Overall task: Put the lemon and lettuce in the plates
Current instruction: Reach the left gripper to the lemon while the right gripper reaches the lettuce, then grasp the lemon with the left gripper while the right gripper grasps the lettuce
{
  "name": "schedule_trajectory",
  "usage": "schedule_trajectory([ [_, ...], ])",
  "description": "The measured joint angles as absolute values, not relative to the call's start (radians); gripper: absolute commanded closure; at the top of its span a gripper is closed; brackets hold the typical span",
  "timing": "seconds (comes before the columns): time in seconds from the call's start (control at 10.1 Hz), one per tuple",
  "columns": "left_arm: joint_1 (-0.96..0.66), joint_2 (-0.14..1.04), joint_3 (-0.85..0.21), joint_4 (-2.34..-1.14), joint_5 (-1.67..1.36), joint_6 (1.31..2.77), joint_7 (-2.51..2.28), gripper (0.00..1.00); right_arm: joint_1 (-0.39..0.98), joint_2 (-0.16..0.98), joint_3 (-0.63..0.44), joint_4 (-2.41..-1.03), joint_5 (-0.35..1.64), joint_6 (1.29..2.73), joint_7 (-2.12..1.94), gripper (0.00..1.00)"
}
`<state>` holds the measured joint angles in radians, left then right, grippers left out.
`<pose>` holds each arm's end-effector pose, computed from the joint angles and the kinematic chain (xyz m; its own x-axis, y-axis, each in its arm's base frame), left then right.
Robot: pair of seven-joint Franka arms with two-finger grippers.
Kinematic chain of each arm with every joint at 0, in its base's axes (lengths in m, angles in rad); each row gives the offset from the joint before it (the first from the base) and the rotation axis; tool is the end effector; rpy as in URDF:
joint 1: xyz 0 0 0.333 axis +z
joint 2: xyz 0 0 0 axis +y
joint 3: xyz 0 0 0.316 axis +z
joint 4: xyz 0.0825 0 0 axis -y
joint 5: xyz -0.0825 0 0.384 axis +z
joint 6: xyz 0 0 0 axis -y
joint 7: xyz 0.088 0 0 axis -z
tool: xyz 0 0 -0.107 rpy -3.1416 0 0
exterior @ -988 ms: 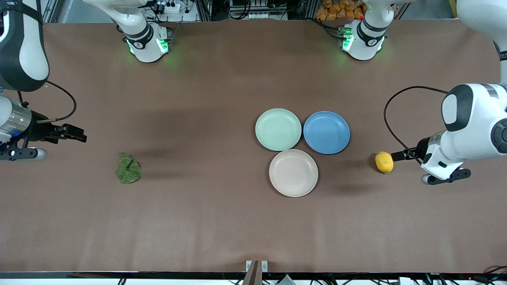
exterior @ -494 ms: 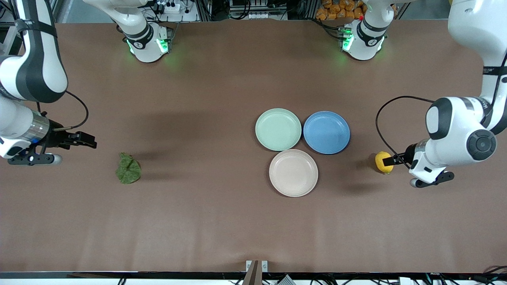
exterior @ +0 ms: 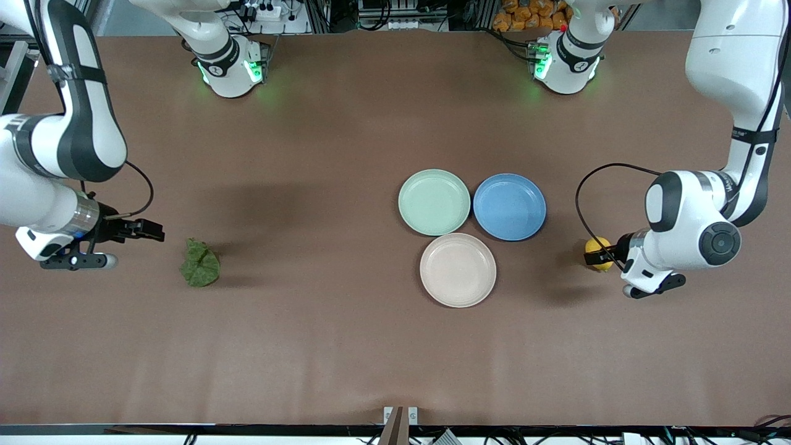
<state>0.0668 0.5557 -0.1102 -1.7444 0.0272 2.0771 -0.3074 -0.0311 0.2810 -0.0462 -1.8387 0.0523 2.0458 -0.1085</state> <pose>0.6402 -0.0212 0.2416 0.9426 0.2524 -0.2187 0.2521 -0.9672 -0.0299 0.6159 -0.0432 0.3707 0.9975 0.0083 -0.0699 0.0055 -0.9992 -0.0396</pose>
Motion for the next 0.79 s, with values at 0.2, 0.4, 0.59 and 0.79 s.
schedule_trajectory([
  [0.2,0.066,0.582,-0.111,-1.745,0.071,2.08,-0.307,0.0,-0.03,0.317,-0.045,-1.852,0.053,2.102,-0.108,0.02],
  [0.4,0.065,0.606,-0.111,-1.745,0.097,2.083,-0.307,0.0,-0.029,0.347,-0.043,-1.892,0.053,2.191,-0.108,0.02],
  [0.59,0.064,0.623,-0.111,-1.745,0.102,2.089,-0.307,0.0,-0.028,0.384,-0.042,-1.908,0.053,2.25,-0.108,0.02],
  [0.79,0.064,0.635,-0.111,-1.744,0.137,2.095,-0.306,0.99,-0.028,0.422,-0.042,-1.911,0.053,2.303,-0.108,0.02],
])
